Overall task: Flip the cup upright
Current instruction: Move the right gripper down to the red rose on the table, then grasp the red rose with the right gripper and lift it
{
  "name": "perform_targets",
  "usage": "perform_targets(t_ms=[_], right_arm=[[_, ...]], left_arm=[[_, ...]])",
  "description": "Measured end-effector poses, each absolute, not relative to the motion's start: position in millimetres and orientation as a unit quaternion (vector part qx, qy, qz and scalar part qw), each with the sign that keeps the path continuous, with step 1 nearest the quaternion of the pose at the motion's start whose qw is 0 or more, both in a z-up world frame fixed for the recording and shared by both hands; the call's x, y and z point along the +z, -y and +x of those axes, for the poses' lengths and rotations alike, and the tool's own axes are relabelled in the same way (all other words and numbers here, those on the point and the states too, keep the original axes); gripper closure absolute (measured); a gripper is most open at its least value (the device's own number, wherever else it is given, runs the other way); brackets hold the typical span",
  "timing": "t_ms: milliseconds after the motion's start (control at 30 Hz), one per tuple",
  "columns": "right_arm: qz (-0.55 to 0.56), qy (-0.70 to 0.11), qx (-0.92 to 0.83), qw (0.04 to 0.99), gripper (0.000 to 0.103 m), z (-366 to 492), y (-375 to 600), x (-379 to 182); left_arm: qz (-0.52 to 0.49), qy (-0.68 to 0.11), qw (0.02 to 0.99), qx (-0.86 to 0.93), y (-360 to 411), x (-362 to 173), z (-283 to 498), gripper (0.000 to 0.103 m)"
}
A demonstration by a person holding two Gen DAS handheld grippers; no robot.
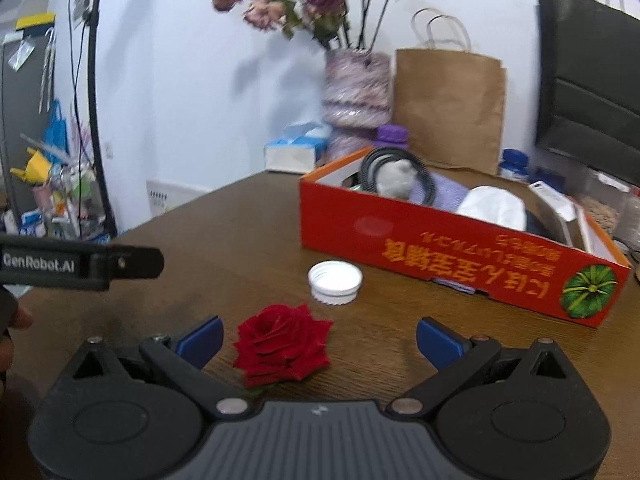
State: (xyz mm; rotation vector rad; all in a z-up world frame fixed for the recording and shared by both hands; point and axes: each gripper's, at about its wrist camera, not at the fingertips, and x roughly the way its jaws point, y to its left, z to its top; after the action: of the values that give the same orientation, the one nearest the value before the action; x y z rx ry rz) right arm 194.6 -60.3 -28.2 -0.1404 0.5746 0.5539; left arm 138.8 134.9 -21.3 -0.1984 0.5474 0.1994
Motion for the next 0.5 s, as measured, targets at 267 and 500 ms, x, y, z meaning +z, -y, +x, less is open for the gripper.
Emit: perform_targets(t_ms=[267,500], right_arm=[[-0.080,-0.308,0.285,0.904,0.008,207,43,-36],[-0.070,-0.326,0.299,0.894,0.038,212,42,-40]], left_arm=[[-0.100,-0.269,0.953,0.099,-137,-22,138,0.000],[-0.097,-0.273,0.952,0.100,-135,-23,139,0.000]])
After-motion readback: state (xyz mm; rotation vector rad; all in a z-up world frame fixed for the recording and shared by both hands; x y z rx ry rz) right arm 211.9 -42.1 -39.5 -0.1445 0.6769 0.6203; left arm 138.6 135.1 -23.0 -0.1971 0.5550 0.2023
